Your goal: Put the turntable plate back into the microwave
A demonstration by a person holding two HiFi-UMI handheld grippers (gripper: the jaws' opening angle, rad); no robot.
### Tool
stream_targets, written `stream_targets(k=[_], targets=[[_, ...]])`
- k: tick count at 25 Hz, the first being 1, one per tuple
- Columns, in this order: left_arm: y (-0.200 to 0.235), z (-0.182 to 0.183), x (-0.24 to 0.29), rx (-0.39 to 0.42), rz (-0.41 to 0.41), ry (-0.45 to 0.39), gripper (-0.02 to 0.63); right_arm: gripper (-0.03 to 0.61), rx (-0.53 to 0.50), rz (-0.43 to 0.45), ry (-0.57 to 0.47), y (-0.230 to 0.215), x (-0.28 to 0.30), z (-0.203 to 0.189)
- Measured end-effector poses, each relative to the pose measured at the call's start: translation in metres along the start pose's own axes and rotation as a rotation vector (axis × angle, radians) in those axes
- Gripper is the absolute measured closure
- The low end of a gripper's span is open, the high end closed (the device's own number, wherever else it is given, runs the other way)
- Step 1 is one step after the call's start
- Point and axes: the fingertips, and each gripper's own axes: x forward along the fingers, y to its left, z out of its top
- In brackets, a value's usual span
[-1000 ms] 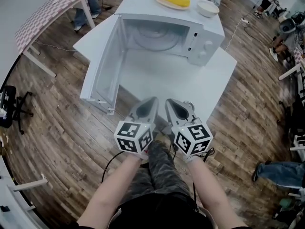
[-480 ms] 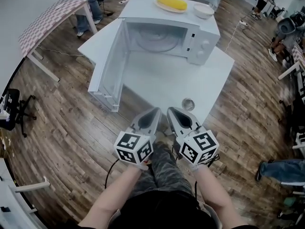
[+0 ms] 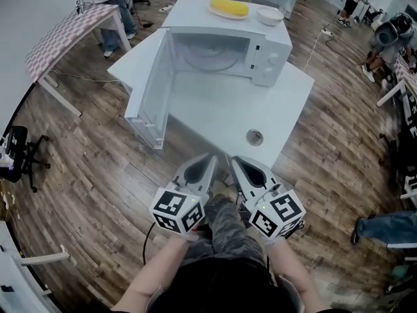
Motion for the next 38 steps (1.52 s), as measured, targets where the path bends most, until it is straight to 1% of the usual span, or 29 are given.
stream_targets(k=[3, 5, 10, 12, 15, 17, 21, 25, 29, 33, 38], targets=[[-0.005, -0.001, -0.012, -0.037, -0.018, 0.000, 0.600, 0.557, -0.080, 0.007, 0.009, 0.016, -0.007, 0.000], [-0.008, -0.001, -0.020, -0.057, -0.027, -0.001, 0.600, 0.557, -0.085, 0.026, 0.010, 0.026, -0.010, 0.000], [-0.014, 0.008, -0.032, -0.037, -0.035, -0.013, 0.601, 0.557, -0.084, 0.058, 0.007, 0.038, -0.019, 0.004], [-0.017, 0.012, -0.032, -0.015, -0.035, -0.017, 0.600, 0.557, -0.088, 0.063, 0.007, 0.039, -0.021, 0.006], [-0.017, 0.019, -0.029, 0.021, -0.027, -0.021, 0.600, 0.557, -0.104, 0.063, 0.010, 0.037, -0.020, 0.009], [-0.016, 0.021, -0.027, 0.031, -0.018, -0.019, 0.600, 0.557, -0.107, 0.063, 0.016, 0.034, -0.018, 0.011], [-0.017, 0.018, -0.020, 0.003, -0.010, -0.012, 0.600, 0.557, -0.101, 0.070, 0.032, 0.027, -0.019, 0.012], [-0.022, 0.024, -0.017, 0.010, -0.010, -0.016, 0.600, 0.557, -0.100, 0.070, 0.049, 0.021, -0.022, 0.016], [-0.016, 0.028, -0.010, -0.006, 0.012, -0.013, 0.600, 0.557, -0.094, 0.066, 0.049, 0.014, -0.020, 0.023], [-0.017, 0.033, -0.002, -0.007, 0.016, -0.008, 0.600, 0.557, -0.088, 0.055, 0.063, 0.003, -0.022, 0.025], [-0.009, 0.039, -0.001, -0.011, 0.052, -0.021, 0.600, 0.557, -0.085, 0.064, 0.088, -0.003, -0.019, 0.024]])
